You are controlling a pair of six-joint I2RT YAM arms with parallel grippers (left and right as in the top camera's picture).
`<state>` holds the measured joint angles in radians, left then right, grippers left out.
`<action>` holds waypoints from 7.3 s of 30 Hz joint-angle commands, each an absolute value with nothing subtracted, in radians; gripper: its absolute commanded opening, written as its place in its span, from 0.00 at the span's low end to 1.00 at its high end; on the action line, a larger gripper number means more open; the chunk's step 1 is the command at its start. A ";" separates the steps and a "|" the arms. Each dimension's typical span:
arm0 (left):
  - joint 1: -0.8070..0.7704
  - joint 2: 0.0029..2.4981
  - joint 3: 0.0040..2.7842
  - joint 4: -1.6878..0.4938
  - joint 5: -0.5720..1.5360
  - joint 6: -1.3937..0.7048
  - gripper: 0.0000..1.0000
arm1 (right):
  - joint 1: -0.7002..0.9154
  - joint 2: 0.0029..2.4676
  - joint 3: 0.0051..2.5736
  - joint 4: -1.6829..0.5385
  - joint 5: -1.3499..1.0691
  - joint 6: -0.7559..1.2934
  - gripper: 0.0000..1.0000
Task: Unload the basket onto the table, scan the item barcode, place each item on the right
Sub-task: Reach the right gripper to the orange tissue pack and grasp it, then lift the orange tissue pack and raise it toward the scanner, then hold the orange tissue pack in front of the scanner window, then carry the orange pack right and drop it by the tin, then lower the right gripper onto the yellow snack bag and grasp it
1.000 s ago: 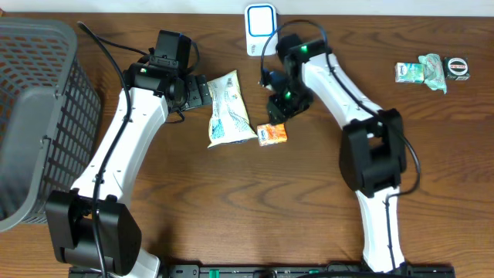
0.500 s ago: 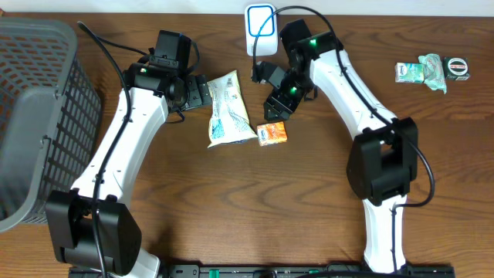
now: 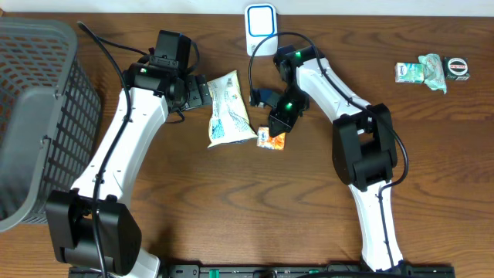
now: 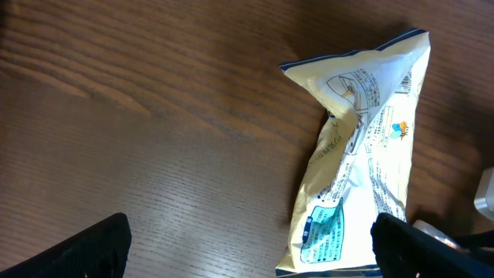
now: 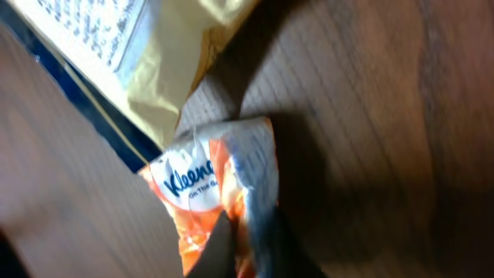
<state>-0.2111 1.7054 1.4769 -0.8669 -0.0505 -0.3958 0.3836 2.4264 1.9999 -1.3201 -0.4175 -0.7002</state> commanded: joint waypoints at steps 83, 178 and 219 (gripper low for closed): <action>-0.208 1.706 1.476 -0.870 -0.052 -0.398 0.97 | 0.064 2.368 2.061 -0.822 -1.562 -0.001 0.01; -0.208 1.706 1.476 -0.870 -0.052 -0.398 0.98 | -0.221 2.323 2.060 -0.783 -0.530 -0.101 0.99; -0.208 1.706 1.476 -0.870 -0.052 -0.398 0.98 | 0.454 2.358 1.835 -0.729 -0.564 0.231 0.99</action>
